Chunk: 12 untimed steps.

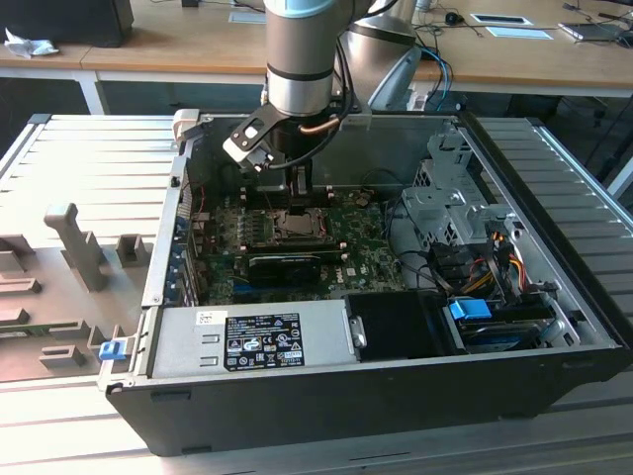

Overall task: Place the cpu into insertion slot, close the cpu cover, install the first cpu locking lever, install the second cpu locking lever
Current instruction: 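Install the first cpu locking lever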

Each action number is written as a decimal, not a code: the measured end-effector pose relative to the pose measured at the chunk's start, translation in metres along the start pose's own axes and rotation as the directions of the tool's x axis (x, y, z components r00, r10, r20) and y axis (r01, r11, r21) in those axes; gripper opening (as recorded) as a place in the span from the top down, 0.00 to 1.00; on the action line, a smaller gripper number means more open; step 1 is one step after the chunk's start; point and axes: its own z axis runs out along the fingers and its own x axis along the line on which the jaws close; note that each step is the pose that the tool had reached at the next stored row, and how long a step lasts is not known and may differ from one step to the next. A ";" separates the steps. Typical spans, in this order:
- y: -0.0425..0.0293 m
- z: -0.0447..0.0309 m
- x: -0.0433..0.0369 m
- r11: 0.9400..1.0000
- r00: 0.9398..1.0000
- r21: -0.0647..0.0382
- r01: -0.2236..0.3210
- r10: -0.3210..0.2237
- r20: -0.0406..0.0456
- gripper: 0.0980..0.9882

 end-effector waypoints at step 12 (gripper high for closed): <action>0.0001 -0.0090 0.0000 1.000 1.000 0.000 0.000 0.000 0.000 0.99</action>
